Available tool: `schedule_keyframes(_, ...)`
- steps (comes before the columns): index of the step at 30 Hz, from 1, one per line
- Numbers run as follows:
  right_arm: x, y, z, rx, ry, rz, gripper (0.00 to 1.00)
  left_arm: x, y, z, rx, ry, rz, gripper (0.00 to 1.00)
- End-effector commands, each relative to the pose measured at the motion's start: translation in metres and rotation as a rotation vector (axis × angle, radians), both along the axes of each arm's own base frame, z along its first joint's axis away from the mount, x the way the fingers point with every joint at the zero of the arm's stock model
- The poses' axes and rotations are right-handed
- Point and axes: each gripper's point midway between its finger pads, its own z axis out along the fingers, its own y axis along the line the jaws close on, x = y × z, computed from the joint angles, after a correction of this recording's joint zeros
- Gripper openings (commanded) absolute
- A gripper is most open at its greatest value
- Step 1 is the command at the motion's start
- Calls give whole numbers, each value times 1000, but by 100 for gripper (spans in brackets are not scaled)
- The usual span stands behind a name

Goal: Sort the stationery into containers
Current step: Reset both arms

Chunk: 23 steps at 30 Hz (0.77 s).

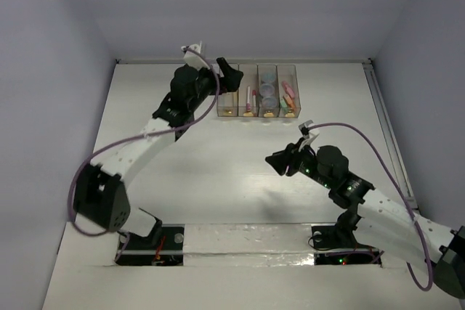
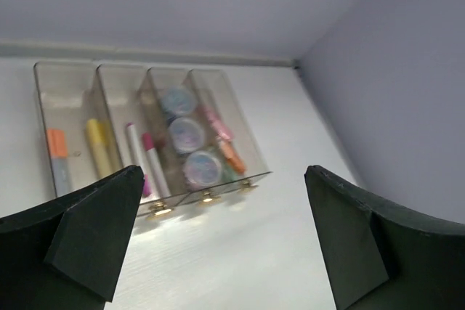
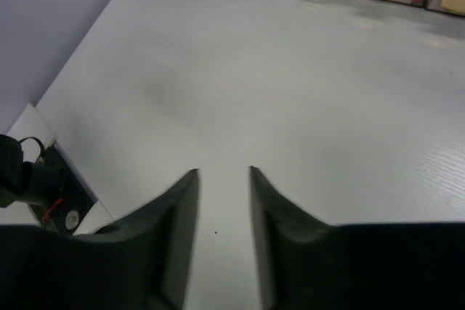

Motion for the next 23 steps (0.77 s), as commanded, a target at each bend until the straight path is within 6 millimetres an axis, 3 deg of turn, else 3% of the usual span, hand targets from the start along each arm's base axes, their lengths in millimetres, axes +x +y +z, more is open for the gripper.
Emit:
schedule_keyframes(1, 15, -15, 39, -7, -63, -109, 32, -39, 13, 58, -68, -160, -15, 93)
schedule_keyframes(2, 16, -21, 48, -2, -84, -131, 19, -61, 19, 84, -102, -216, -26, 97)
schedule_keyframes(3, 17, -26, 54, -7, -105, -152, 17, -70, 25, 79, -103, -211, -26, 99)
schedule_keyframes(7, 20, -58, 89, 15, -184, -287, 11, -118, 52, 97, -142, -286, -14, 99)
schedule_keyframes(8, 18, -64, 101, 36, -210, -308, 11, -135, 64, 109, -168, -320, -4, 99)
schedule_keyframes(10, 12, -84, 125, 80, -272, -367, 11, -145, 73, 89, -149, -274, 11, 99)
schedule_keyframes(11, 9, -92, 134, 96, -293, -387, 13, -159, 82, 96, -162, -297, 13, 99)
schedule_keyframes(13, 2, -112, 151, 130, -341, -445, 13, -165, 96, 86, -145, -268, 66, 99)
schedule_keyframes(17, -4, -131, 161, 170, -372, -508, 14, -190, 121, 102, -146, -324, 112, 99)
schedule_keyframes(23, -2, -129, 164, 168, -365, -503, 16, -206, 143, 123, -150, -387, 172, 99)
